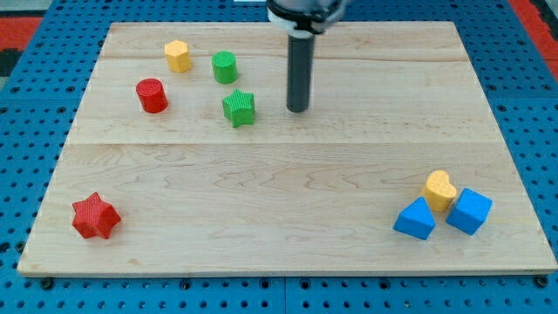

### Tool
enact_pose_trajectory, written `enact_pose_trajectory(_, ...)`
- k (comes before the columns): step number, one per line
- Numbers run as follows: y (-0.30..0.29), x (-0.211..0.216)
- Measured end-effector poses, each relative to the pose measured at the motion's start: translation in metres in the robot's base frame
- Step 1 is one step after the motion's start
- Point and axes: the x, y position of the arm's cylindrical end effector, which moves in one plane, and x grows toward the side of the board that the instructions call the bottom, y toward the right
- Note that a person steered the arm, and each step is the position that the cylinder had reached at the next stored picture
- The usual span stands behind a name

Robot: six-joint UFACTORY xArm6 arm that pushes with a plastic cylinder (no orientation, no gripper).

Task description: Place the green star vertically above the red star

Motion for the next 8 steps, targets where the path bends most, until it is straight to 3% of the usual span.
enact_pose_trajectory(1, -0.095, 0.019)
enact_pose_trajectory(2, -0.143, 0.029)
enact_pose_trajectory(3, -0.123, -0.023)
enact_pose_trajectory(5, -0.179, -0.060)
enact_pose_trajectory(7, -0.184, -0.068)
enact_pose_trajectory(8, -0.195, -0.040)
